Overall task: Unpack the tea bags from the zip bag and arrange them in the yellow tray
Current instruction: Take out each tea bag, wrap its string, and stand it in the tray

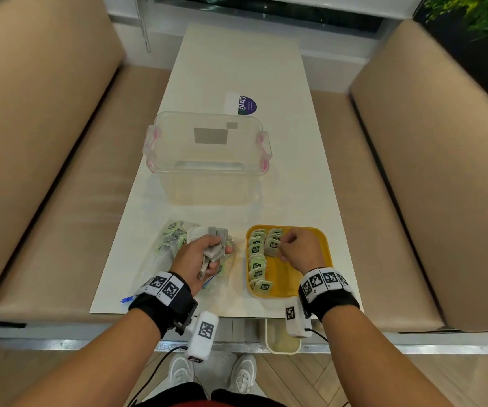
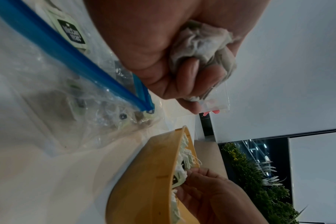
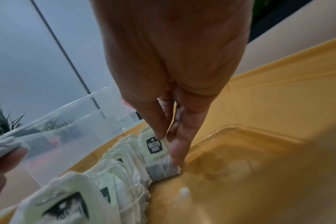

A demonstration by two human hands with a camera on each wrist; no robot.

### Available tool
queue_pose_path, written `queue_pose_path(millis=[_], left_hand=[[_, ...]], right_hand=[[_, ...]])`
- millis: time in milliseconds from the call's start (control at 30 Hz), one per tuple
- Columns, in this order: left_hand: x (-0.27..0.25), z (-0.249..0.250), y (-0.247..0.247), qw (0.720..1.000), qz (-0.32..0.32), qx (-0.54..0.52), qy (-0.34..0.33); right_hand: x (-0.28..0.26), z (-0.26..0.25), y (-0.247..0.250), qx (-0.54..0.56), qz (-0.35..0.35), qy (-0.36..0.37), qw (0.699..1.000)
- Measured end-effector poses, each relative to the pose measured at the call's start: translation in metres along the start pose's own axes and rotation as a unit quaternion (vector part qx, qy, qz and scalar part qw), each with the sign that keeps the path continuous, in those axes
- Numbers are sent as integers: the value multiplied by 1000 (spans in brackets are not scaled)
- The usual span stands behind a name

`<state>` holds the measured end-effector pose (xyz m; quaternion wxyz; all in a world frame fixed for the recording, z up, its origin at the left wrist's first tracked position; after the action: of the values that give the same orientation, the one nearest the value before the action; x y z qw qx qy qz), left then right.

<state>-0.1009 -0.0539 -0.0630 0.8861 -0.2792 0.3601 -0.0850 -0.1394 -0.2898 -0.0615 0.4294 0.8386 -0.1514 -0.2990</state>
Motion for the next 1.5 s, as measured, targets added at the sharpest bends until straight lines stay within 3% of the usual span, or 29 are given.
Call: queue_pose_path(millis=[267, 633, 733, 800, 867, 967, 1133, 1367, 1500], left_hand=[[0, 0, 0, 1000, -1, 1, -1], [-3, 2, -2, 1000, -11, -2, 1], [0, 2, 1, 1000, -15, 4, 12], [1, 1, 1, 999, -21, 6, 23], [1, 0, -1, 999, -30, -1, 35], [-1, -1, -5, 997, -48, -4, 57], [-6, -2, -7, 991, -71, 62, 91], [-17, 3, -12, 980, -93, 127, 126], [-17, 6, -11, 986, -66, 64, 136]], right_hand=[[4, 6, -4, 2, -20, -60, 998], [1, 2, -4, -25, -61, -31, 997], [-4, 0, 12, -73, 10, -37, 997], [-14, -11, 25, -58, 82, 22, 995], [-30, -32, 32, -14, 108, 111, 988], [-48, -62, 24, 53, 43, 206, 976], [-54, -94, 5, 77, -97, 230, 965], [-52, -124, -7, -1, -174, 273, 946], [-49, -131, -9, 5, -164, 275, 947]])
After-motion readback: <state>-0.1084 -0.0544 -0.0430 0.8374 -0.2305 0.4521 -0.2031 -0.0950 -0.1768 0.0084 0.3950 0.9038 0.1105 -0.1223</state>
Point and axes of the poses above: each hand's wrist, its own x-axis towards the middle knuckle, its own y-axis out of the back of the hand, z = x × y, the point moved 3 cm from there along x, towards the middle knuckle, and after that the axes turned 14 degrees about -x, right-handed, at the moved point
